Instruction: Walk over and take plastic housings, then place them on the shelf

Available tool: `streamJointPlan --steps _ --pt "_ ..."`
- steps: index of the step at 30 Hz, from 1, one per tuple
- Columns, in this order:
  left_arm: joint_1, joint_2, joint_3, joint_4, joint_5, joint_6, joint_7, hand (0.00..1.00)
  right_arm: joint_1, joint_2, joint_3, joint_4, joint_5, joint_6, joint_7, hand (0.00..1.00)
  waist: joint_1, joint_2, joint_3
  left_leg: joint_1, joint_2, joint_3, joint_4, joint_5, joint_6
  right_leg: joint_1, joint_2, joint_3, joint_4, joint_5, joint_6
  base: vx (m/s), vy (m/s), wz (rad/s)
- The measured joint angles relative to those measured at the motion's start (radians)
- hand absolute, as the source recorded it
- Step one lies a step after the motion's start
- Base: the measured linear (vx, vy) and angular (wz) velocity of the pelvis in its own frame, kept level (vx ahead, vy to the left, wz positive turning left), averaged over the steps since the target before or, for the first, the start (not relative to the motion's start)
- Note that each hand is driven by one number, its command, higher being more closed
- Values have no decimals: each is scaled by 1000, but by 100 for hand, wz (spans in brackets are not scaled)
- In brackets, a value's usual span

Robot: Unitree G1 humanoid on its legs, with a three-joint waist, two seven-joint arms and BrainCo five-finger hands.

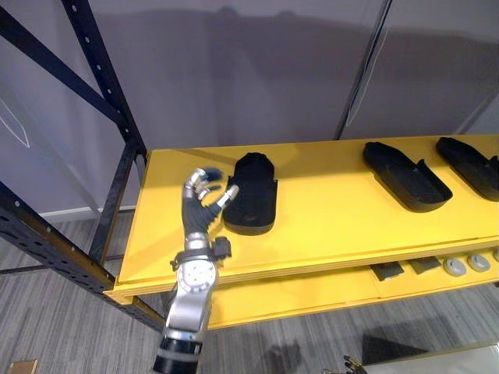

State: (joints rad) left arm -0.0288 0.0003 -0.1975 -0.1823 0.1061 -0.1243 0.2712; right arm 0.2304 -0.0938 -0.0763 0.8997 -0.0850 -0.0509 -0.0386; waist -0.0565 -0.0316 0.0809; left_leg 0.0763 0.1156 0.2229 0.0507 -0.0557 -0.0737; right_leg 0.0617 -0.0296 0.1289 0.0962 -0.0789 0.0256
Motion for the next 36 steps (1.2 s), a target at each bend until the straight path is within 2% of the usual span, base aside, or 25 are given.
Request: streamJointPlan --steps 3,8,13,18,24,36 --pt "59 4 -36 0 33 -18 -39 100 4 -1 1 -3 0 0 0 0 4 1 -2 -4 9 15 20 -13 -2 -2 5 10 1 0 1 -2 11 -12" --pt "114 15 -70 17 116 -24 -80 100 20 -5 3 -5 -4 -1 0 0 13 7 -20 -17 20 30 47 -31 -5 -12 11 26 2 2 3 -3 16 -11" --pt "106 31 -83 184 159 -27 -94 100 23 -17 19 -5 -4 -1 0 0 12 18 -41 -18 22 46 46 -30 -5 -24 12 33 2 6 10 -11 25 -8" --pt "60 48 -126 348 208 -6 -113 100 22 -19 19 -1 -4 -1 0 0 9 21 -48 -18 16 50 25 -14 -2 -37 10 37 1 10 14 -32 25 -2" --pt "-40 53 -126 454 213 2 -109 100 10 -19 19 16 -4 -1 -2 0 -5 19 -50 -17 -1 37 -42 28 2 -63 4 23 -3 14 15 -33 24 8" --pt "-219 56 -144 610 256 4 -79 100 -9 -13 19 24 -4 -2 -15 0 -47 12 -49 -1 -19 21 -123 65 6 -60 2 4 -23 18 16 5 11 5"
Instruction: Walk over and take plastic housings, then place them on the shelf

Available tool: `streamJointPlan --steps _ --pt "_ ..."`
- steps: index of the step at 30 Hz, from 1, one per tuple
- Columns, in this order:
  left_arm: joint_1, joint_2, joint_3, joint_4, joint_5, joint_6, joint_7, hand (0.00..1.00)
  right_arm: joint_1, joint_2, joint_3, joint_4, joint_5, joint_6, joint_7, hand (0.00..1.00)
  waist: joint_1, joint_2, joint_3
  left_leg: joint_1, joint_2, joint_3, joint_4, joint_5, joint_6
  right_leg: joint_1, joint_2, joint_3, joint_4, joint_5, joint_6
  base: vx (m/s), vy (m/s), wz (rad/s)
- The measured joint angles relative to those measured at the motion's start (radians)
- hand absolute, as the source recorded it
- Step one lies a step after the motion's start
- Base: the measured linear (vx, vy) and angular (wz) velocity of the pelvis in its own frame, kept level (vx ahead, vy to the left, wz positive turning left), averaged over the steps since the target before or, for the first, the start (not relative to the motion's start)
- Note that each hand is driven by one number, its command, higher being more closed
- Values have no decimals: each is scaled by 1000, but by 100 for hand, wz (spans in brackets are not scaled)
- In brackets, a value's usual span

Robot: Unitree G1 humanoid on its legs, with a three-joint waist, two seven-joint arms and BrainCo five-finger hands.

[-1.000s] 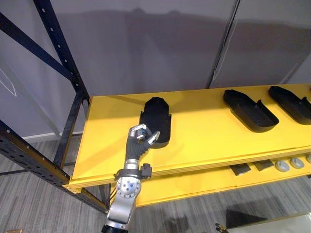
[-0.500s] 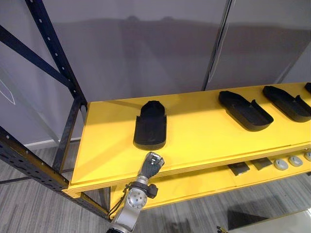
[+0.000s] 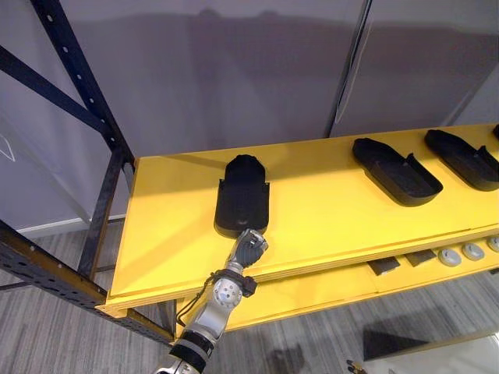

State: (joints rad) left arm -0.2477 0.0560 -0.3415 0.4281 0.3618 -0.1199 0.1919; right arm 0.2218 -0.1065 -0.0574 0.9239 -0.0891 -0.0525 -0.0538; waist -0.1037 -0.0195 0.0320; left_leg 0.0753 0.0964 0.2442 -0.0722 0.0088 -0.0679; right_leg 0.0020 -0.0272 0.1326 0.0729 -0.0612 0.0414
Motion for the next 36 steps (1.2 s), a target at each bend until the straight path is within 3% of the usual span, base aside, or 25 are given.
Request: streamJointPlan --steps 15,23,26,31,36 --pt "-180 22 23 126 4 34 4 100 -35 9 1 14 0 0 -3 0 -49 -28 48 15 -5 43 -14 6 3 -6 0 45 -36 28 1 -37 23 -9" --pt "-200 24 23 126 4 33 8 100 -37 9 1 13 0 -1 -3 0 -51 -28 53 14 -4 45 -14 2 0 0 1 46 -47 29 1 0 0 0" --pt "-179 25 22 75 -6 45 7 100 -42 8 2 13 0 -1 -3 0 -50 -26 60 14 -4 43 -14 2 0 6 0 44 -47 29 1 -3 3 1" --pt "-52 28 18 -189 -65 44 1 100 -41 8 3 13 0 -1 -3 0 -43 -26 62 15 -3 15 -12 3 1 23 -3 21 -45 29 1 -24 10 14" --pt "33 35 27 -555 -151 -10 0 100 -27 3 3 14 0 -1 -2 0 13 -25 62 14 1 -9 4 -1 3 33 -5 14 -24 19 5 -53 0 14"
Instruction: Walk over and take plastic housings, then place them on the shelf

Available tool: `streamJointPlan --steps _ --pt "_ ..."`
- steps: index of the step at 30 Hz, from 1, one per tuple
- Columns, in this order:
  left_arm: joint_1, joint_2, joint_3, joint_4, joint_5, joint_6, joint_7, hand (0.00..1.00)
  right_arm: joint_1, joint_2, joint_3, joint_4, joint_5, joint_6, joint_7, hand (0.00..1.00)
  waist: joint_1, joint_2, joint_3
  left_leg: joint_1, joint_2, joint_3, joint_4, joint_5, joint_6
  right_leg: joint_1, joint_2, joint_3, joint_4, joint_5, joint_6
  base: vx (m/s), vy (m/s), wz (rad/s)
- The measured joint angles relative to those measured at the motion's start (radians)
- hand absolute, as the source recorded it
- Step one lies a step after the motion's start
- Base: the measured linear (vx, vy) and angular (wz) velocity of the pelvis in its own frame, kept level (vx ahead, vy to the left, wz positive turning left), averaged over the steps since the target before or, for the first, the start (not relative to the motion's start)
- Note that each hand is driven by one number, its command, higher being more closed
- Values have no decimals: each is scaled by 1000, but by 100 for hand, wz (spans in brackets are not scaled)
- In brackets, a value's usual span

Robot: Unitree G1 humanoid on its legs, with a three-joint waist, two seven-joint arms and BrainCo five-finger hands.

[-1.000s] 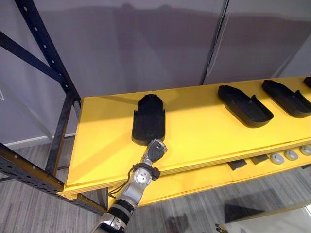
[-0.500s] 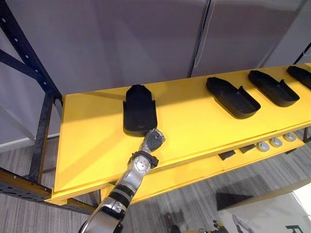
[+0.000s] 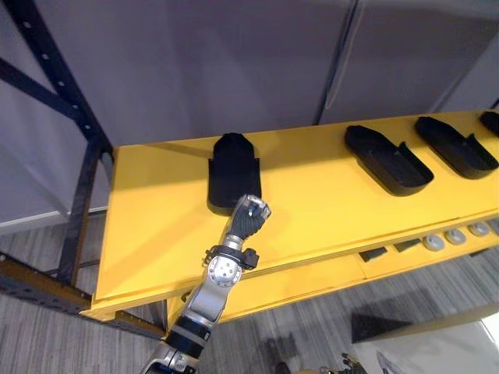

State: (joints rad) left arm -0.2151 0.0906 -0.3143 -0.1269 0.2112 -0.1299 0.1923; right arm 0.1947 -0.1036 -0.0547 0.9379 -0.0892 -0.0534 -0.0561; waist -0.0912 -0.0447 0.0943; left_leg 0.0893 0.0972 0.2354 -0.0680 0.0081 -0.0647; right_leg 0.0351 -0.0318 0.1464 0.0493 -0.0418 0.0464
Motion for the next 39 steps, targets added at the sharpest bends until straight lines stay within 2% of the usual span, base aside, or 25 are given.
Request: streamJointPlan --steps 1,3,4,6,11,12,15,17,18,19,20,21,22,23,24,27,29,34,39 --pt "13 0 7 -48 -16 -13 0 100 0 0 1 0 0 0 0 0 6 0 0 0 0 -5 1 0 0 1 -1 -3 5 -4 2 -69 -16 17" --pt "78 0 59 -224 -72 -73 10 100 0 -4 21 1 0 0 2 0 19 3 -1 1 -3 -29 3 1 2 2 -5 -24 30 -20 4 -58 -12 24" --pt "86 1 66 -242 -77 -79 13 100 0 -5 23 1 0 0 2 0 23 3 -2 1 -3 -30 4 1 2 3 -5 -25 32 -22 4 -48 -6 19" --pt "158 -1 144 -348 -140 -118 30 100 -1 -7 26 7 0 0 3 0 38 3 -2 -3 -7 -56 14 2 2 11 -9 -49 45 -34 4 -40 -9 29" --pt "323 -29 335 -407 -229 -153 81 100 0 -6 26 24 0 1 1 0 78 -2 -11 -45 -16 -129 47 2 3 22 -19 -122 48 -43 5 -15 -16 47" --pt "395 -57 414 -407 -237 -150 100 100 -2 -1 15 20 0 1 -2 0 88 -4 -12 -52 -17 -150 54 2 3 29 -23 -141 47 -44 5 -6 -7 40" --pt "503 -99 527 -385 -248 -134 133 100 -1 4 9 15 0 1 -2 0 112 -10 -17 -62 -19 -179 68 -4 9 45 -30 -177 47 -47 9 -5 -7 40" --pt "534 -105 580 -296 -248 -117 138 100 0 6 4 3 0 2 -2 0 134 -11 -17 -76 -21 -188 102 -28 12 57 -35 -190 47 -48 9 -27 2 27" --pt "546 -110 601 -236 -247 -98 137 100 0 7 5 -13 0 2 -1 0 145 -10 -19 -85 -21 -187 131 -44 14 62 -37 -191 47 -50 8 -66 23 3" --pt "567 -120 623 -134 -245 -50 127 100 -1 18 5 -42 -8 2 -1 0 145 -12 -30 -106 -21 -186 178 -67 17 64 -40 -196 50 -59 7 -74 21 2" --pt "573 -121 626 -93 -244 -33 121 100 -1 24 5 -53 -19 2 -1 0 146 -13 -32 -109 -20 -183 193 -75 17 65 -41 -202 53 -61 8 -76 18 7" --pt "583 -123 639 6 -217 6 103 100 -2 39 6 -72 -22 2 2 0 144 -16 -35 -124 -14 -177 232 -93 19 65 -41 -209 65 -69 8 -48 12 6" --pt "583 -124 643 47 -203 18 97 100 -3 46 7 -75 -22 2 4 0 144 -19 -37 -131 -12 -174 248 -100 20 64 -41 -211 69 -71 8 -48 16 6" --pt "583 -124 650 129 -183 43 86 0 -5 62 10 -77 -22 3 6 0 145 -22 -43 -143 -6 -167 275 -114 20 62 -39 -212 71 -72 8 0 0 0" --pt "581 -124 653 170 -177 51 82 0 -5 70 12 -80 -22 6 7 0 145 -22 -43 -146 -5 -166 287 -119 18 63 -40 -212 72 -72 9 -13 34 -1" --pt "565 -122 672 446 -165 94 48 0 -2 106 19 -96 -40 13 18 0 142 -19 -49 -162 -7 -156 345 -151 25 67 -49 -205 82 -79 19 0 76 -6" --pt "551 -115 672 574 -166 96 34 0 -2 110 19 -100 -43 14 19 0 141 -17 -51 -171 -12 -150 363 -164 23 64 -55 -199 83 -81 21 -2 100 -8" --pt "523 -105 671 741 -167 95 -25 0 -2 110 16 -99 -38 13 18 0 133 -15 -53 -171 -22 -133 378 -183 32 61 -67 -182 85 -86 29 17 57 -10" --pt "484 -84 641 866 -167 85 -56 0 -8 107 -23 -74 -33 11 17 0 132 1 -63 -152 -29 -123 357 -178 39 63 -73 -174 79 -88 32 27 4 -4"
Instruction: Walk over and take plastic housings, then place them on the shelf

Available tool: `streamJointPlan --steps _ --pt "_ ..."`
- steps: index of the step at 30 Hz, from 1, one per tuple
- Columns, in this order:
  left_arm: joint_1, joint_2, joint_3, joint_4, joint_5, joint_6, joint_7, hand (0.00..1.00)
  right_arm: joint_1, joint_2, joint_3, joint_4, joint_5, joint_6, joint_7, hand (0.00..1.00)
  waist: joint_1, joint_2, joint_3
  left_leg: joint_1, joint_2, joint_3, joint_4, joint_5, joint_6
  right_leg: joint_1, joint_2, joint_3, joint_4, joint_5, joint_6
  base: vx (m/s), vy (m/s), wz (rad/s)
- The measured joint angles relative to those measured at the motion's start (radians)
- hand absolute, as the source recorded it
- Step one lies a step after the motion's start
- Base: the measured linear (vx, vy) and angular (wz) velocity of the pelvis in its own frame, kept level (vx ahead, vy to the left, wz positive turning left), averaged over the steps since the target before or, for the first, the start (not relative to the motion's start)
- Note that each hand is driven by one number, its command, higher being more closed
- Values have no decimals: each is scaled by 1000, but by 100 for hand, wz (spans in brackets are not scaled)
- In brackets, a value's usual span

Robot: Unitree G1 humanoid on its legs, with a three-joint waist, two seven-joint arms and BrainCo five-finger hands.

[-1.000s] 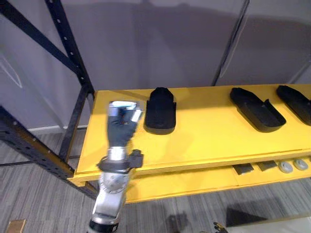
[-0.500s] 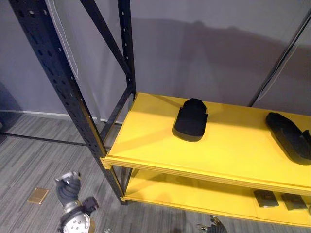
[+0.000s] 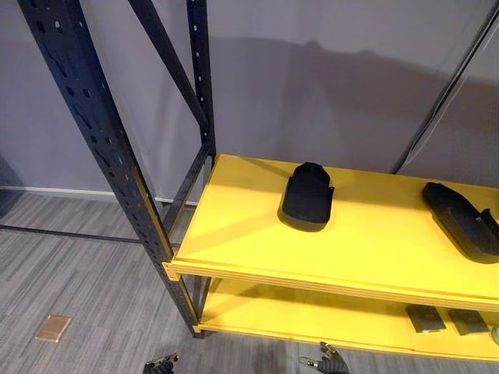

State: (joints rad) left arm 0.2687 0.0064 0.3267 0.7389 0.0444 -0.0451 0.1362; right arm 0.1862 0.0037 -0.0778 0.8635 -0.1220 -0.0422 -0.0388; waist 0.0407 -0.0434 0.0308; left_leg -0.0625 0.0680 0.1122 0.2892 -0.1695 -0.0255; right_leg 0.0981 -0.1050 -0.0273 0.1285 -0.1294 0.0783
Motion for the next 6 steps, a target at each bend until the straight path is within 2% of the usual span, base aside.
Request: streamJointPlan --steps 6 --pt "-19 17 -12 77 0 -9 -15 0 -22 -10 -17 40 6 0 -2 0 -1 10 -5 36 -8 12 -64 28 -3 -2 -3 12 -10 0 1 9 -9 -8"
